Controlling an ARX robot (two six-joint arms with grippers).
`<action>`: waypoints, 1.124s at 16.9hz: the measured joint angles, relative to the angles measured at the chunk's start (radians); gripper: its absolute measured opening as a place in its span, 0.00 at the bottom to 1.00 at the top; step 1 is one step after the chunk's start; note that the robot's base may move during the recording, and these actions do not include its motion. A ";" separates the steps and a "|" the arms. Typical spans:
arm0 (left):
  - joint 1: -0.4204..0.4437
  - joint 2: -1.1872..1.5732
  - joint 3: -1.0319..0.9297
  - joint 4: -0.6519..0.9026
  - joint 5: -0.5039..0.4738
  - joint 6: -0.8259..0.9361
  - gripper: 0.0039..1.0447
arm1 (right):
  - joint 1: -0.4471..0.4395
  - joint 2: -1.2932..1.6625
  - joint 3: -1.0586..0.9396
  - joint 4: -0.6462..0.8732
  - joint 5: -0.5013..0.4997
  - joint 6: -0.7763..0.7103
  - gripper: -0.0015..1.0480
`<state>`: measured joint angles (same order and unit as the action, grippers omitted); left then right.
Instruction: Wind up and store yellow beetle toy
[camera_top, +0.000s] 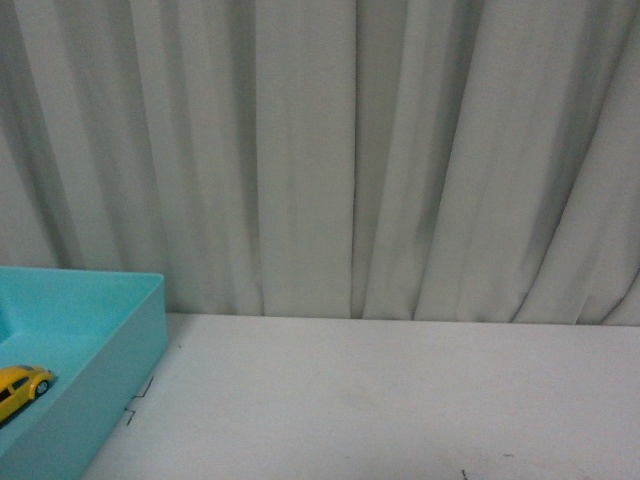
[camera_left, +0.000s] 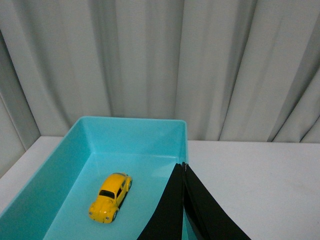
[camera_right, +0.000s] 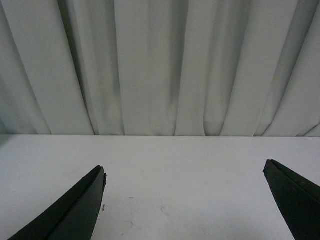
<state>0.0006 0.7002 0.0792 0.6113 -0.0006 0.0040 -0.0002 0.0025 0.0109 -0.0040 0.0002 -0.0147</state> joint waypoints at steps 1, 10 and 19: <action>0.000 -0.042 -0.014 -0.029 0.000 0.000 0.01 | 0.000 0.000 0.000 0.000 0.000 0.000 0.94; -0.001 -0.324 -0.069 -0.241 0.000 0.000 0.01 | 0.000 0.000 0.000 0.000 0.000 0.000 0.94; -0.001 -0.509 -0.069 -0.421 0.000 0.000 0.01 | 0.000 0.000 0.000 0.000 0.000 0.000 0.94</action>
<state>-0.0002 0.1909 0.0097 0.1902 -0.0006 0.0040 -0.0002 0.0025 0.0109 -0.0036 0.0002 -0.0147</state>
